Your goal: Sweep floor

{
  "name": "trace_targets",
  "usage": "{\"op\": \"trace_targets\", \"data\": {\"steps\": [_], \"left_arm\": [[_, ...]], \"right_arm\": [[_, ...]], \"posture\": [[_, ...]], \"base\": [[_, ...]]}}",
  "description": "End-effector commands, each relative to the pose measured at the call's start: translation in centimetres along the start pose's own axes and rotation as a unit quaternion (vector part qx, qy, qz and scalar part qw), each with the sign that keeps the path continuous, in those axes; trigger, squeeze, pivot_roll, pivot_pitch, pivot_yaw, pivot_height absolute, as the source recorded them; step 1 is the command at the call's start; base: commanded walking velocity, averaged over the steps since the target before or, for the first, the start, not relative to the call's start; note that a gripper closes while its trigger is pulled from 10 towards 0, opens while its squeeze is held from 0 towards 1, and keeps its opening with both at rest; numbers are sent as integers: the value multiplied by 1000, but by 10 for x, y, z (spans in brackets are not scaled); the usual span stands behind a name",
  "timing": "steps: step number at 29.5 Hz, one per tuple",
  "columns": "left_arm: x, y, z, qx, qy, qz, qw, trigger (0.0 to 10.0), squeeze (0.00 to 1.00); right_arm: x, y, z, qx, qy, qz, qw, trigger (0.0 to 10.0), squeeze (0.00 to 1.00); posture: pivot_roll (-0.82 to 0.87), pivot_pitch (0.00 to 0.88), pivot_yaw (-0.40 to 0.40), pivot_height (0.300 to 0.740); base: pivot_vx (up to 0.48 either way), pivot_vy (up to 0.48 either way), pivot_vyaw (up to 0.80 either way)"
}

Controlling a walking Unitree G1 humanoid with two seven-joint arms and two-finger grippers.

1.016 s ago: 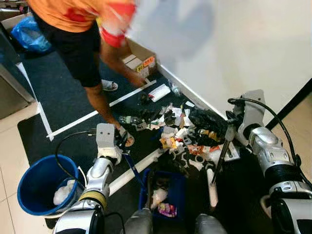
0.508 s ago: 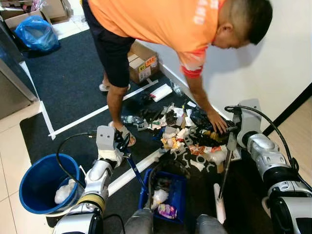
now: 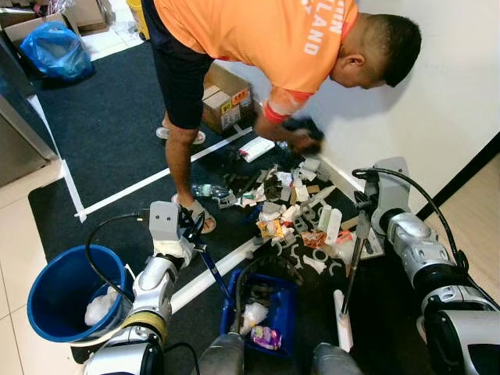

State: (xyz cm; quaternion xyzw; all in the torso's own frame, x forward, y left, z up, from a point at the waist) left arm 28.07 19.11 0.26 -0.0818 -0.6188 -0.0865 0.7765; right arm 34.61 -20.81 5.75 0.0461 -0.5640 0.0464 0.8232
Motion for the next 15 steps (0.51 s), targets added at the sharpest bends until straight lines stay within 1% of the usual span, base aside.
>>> {"op": "trace_targets", "data": {"steps": [1, 7, 14, 15], "left_arm": [[-34, -15, 13, -15, 78, 43, 996, 10000, 0], [-27, -20, 5, -18, 66, 50, 996, 10000, 0], [-20, -20, 0, -19, 52, 52, 997, 10000, 0], [-20, -20, 0, -20, 52, 52, 997, 10000, 0]], "right_arm": [[1, 3, -2, 4, -2, -1, 1000, 10000, 0], [2, 6, -3, 6, -7, -5, 1000, 10000, 0], [3, 9, -4, 10, -12, -8, 1000, 10000, 0], [2, 9, -4, 10, -13, -8, 1000, 10000, 0]], "posture": [[153, 44, -77, 740], [152, 43, -75, 740], [154, 44, -73, 740], [154, 44, -72, 740]], "base": [[0, 0, 0], [0, 0, 0], [0, 0, 0], [-240, 0, 0]]}}
Point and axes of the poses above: a point about 5 cm out from each wrist's last joint towards the gripper, its own z axis pointing back from the gripper into the wrist, its own x axis along the axis of the wrist's last joint, y = z × x, the point moved 1 cm from there along -z, pointing out of the wrist towards the gripper, and after that the axes turned 6 degrees about -z, right-handed, at the moved point
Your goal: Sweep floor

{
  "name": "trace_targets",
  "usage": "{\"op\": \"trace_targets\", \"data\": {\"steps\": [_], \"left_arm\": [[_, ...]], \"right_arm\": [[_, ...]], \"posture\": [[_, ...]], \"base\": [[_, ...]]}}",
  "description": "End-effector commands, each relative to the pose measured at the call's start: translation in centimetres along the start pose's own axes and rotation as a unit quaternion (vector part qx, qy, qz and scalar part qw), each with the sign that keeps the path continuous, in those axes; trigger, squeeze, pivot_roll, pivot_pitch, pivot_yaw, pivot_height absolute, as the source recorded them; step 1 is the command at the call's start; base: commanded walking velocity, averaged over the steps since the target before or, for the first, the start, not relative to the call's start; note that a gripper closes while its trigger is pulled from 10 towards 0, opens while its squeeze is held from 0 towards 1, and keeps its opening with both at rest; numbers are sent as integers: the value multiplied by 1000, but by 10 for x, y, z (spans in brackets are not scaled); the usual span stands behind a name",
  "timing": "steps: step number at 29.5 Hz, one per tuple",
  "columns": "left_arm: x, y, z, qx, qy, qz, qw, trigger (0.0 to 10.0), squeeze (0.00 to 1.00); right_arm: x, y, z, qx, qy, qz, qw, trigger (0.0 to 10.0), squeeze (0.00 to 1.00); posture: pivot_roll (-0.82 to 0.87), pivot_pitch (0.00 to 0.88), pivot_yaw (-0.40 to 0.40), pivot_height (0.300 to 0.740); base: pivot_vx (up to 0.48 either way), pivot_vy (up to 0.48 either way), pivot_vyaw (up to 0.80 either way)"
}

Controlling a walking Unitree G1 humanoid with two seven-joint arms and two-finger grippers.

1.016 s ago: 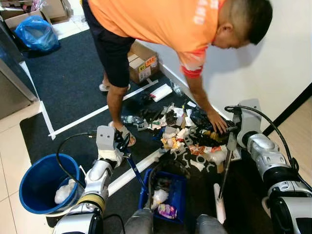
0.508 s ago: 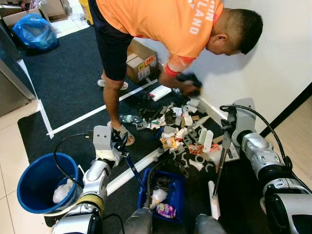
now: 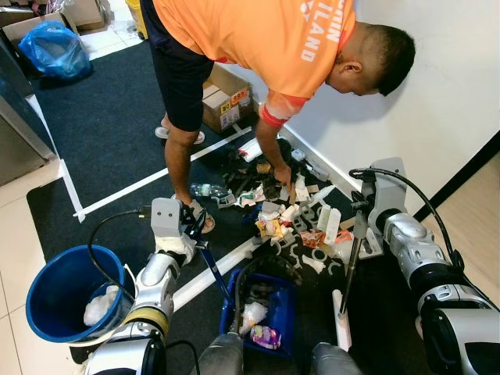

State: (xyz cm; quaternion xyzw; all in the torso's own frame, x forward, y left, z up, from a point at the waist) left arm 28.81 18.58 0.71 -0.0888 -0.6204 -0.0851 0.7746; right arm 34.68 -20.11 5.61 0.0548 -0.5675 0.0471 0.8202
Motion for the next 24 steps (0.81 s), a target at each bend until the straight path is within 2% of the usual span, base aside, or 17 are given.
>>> {"op": "trace_targets", "data": {"steps": [1, 6, 10, 24], "left_arm": [[-26, -17, 7, -17, 55, 47, 997, 10000, 0], [-30, -21, 8, -25, 64, 42, 997, 10000, 0], [-32, -26, 8, -30, 70, 41, 996, 10000, 0], [-26, -24, 4, -32, 61, 33, 997, 10000, 0]], "right_arm": [[3, 2, -2, 3, -7, -4, 1000, 10000, 0], [-5, 7, -2, 7, 3, -8, 1000, 10000, 0], [-32, 9, 4, -5, 41, -17, 999, 10000, 0], [-36, 10, 5, -5, 45, -19, 999, 10000, 0]], "posture": [[154, 44, -72, 740], [152, 41, -72, 740], [154, 40, -71, 740], [149, 42, -68, 740]], "base": [[-240, 0, 0], [-243, 0, 0], [-244, 0, 0], [-243, 0, 0]]}}
Point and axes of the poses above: a point about 5 cm out from each wrist's last joint towards the gripper, its own z axis pointing back from the gripper into the wrist, its own x axis along the axis of the wrist's last joint, y = z × x, the point moved 1 cm from there along -z, pointing out of the wrist towards the gripper, and after that the axes turned 6 degrees about -z, right-handed, at the moved point
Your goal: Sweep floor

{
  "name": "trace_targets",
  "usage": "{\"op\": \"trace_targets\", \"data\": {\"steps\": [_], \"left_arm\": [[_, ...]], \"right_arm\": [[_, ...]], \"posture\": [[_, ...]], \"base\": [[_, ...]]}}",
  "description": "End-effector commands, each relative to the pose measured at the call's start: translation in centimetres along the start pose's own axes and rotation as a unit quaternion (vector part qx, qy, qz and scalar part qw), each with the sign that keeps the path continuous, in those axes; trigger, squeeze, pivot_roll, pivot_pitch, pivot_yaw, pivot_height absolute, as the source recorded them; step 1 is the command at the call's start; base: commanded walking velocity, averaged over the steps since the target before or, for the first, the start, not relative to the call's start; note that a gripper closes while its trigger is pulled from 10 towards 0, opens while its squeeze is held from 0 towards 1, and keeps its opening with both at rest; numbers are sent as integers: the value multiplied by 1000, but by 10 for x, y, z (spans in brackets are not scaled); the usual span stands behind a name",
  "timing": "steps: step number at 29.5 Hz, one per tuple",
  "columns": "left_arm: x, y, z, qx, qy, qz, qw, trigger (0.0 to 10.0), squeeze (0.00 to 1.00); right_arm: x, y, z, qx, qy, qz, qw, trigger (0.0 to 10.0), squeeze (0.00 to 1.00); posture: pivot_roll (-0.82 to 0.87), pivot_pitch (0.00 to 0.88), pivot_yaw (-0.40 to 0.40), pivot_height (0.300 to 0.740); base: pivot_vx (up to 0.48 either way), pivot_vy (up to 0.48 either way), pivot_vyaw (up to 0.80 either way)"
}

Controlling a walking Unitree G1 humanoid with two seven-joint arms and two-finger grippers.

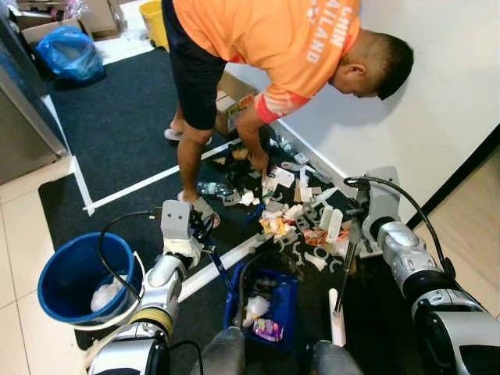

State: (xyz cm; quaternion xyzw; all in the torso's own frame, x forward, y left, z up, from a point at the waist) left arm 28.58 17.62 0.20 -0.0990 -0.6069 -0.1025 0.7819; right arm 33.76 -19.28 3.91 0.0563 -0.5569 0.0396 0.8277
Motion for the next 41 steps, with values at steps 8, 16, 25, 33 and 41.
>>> {"op": "trace_targets", "data": {"steps": [8, 16, 25, 33, 41], "left_arm": [[-16, -12, 3, -11, 36, 36, 999, 10000, 0], [-14, -10, 2, -11, 35, 34, 999, 10000, 0], [-14, -10, 2, -13, 35, 33, 999, 10000, 0], [-14, -9, 2, -8, 35, 35, 999, 10000, 0], [-12, -5, 2, -2, 30, 36, 999, 10000, 0]], "right_arm": [[-21, 4, 4, 0, 41, -11, 999, 10000, 0], [-22, 4, 3, -2, 43, -10, 999, 10000, 0], [-22, 4, 3, -1, 42, -9, 999, 10000, 0], [-21, 7, 3, 6, 40, -11, 999, 10000, 0], [-20, 7, 2, 7, 39, -12, 999, 10000, 0]], "posture": [[157, 39, -72, 740], [156, 33, -71, 740], [157, 35, -68, 740], [157, 40, -69, 740], [162, 46, -71, 740]], "base": [[-246, 0, 0], [-258, 0, 0], [-270, 0, 0], [-267, 0, 0], [-284, 0, 0]]}}
Point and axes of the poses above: a point about 5 cm out from each wrist's last joint towards the gripper, its own z axis pointing back from the gripper into the wrist, its own x axis along the axis of the wrist's last joint, y = z × x, the point moved 1 cm from there along -z, pointing out of the wrist towards the gripper, and after that the axes turned 6 degrees about -z, right-handed, at the moved point
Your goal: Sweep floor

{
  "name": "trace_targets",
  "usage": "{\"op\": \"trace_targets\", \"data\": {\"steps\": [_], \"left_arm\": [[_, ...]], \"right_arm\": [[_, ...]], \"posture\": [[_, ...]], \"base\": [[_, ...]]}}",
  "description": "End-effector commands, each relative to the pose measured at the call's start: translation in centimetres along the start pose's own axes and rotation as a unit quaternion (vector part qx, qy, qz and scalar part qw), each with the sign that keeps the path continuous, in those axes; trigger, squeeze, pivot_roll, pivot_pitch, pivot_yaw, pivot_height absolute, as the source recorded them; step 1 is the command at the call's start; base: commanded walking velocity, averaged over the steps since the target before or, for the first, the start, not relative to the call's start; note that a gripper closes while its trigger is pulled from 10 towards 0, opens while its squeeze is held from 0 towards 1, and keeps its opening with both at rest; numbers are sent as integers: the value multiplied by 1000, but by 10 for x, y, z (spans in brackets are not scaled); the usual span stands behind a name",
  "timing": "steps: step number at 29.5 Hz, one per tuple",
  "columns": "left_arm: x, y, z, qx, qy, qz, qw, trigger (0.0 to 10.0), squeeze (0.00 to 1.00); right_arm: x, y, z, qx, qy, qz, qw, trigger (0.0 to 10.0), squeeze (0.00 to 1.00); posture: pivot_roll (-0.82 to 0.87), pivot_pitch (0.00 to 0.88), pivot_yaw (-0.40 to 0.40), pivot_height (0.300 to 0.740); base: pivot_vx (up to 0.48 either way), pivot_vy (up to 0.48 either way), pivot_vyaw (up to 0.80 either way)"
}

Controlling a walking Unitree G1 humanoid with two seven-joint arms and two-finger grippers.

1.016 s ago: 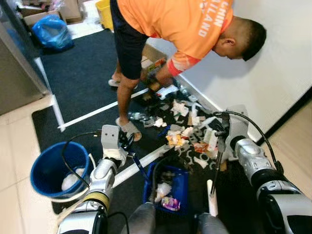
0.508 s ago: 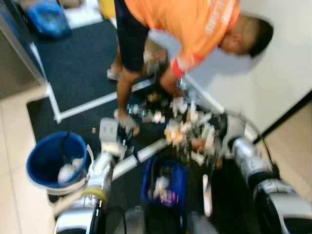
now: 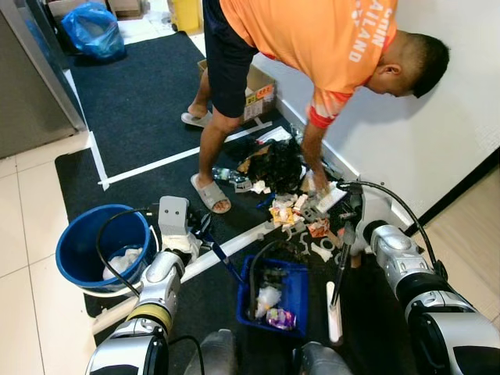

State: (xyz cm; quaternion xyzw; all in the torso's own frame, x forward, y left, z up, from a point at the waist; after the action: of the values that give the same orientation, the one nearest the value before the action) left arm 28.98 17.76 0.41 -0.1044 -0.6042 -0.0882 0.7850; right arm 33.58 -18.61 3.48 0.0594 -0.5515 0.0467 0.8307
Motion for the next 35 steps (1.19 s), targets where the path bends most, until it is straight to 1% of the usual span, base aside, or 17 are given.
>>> {"op": "trace_targets", "data": {"steps": [1, 35], "left_arm": [[-15, -7, 5, -6, 28, 21, 999, 10000, 0], [-14, -9, 3, -13, 31, 20, 999, 10000, 0]], "right_arm": [[-16, 1, 3, 1, 32, -16, 999, 10000, 0], [-17, 5, 2, 5, 33, -18, 999, 10000, 0]], "posture": [[162, 46, -71, 740], [161, 44, -66, 740]], "base": [[-285, 0, 0], [-302, 0, 0]]}}
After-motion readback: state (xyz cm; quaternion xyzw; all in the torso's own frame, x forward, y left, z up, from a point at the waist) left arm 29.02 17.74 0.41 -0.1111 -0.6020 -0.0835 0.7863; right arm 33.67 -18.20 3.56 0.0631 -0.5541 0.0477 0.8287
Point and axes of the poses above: a point about 5 cm out from each wrist's last joint towards the gripper, its own z axis pointing back from the gripper into the wrist, its own x axis along the axis of the wrist's last joint, y = z × x, the point moved 1 cm from there along -z, pointing out of the wrist towards the gripper, and after that the axes turned 6 degrees about -z, right-handed, at the moved point
